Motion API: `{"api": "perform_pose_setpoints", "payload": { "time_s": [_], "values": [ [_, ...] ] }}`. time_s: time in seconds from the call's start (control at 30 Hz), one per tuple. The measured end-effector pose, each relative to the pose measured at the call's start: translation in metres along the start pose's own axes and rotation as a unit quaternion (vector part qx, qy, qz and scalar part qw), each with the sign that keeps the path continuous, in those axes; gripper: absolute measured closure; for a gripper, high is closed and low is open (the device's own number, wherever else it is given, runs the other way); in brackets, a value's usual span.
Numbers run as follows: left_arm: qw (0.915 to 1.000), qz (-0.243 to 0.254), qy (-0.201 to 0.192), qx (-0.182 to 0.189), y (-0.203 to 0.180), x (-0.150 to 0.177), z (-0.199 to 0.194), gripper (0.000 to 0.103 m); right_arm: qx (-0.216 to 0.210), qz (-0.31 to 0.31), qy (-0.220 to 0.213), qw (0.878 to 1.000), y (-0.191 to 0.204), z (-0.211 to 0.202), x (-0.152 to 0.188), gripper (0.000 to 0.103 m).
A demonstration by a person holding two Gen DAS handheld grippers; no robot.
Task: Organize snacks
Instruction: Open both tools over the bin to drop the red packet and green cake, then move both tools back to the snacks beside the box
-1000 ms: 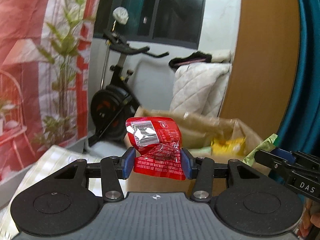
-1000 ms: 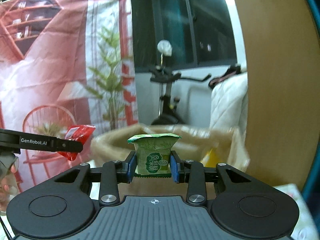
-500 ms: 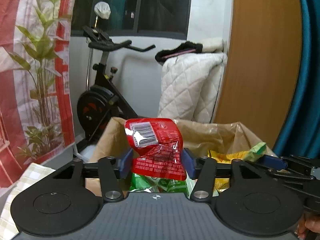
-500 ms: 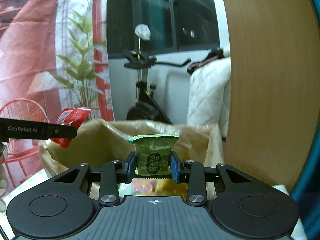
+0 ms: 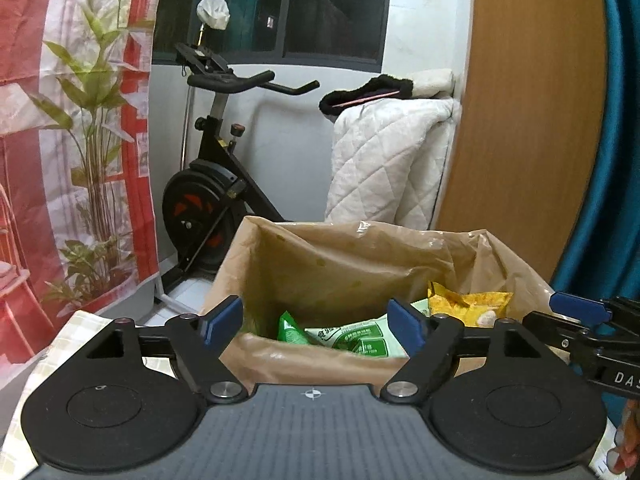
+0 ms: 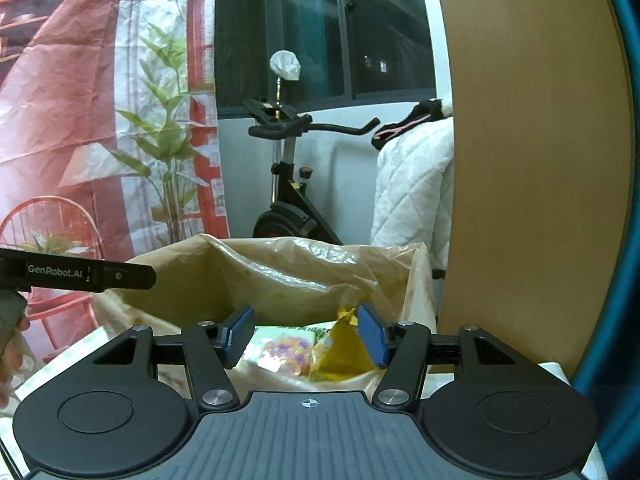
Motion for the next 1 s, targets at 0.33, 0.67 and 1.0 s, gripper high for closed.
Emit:
{"api": "perform_pose_setpoints", "payload": {
  "time_s": [0.33,0.67,1.0],
  "values": [
    [1.0,0.001,0.0,-0.003,0.002,0.025,-0.044,0.02,-0.007,0.007,0.005,1.0,0.011,-0.042,0.021,0.048],
    [0.9995,-0.004,0.031,-0.002,0.003,0.067,-0.054,0.02,-0.011,0.013,0.037,0.999,0.018,-0.063,0.06,0.048],
    [0.9964,-0.027,0.079,0.013,0.009,0.115,-0.049,0.02,0.005,0.028,0.082,0.996,0.009,-0.066,0.103,0.048]
  ]
}}
Point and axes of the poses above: each gripper's, at about its wrist camera, not at the fingertips, and z roughly the way its jaws point, y to its left, x to its underside, the point moved 4 cm from there along z, roughly the way its jaws point, and after that the axes turned 4 degrees about y, right-handed, at the moved point
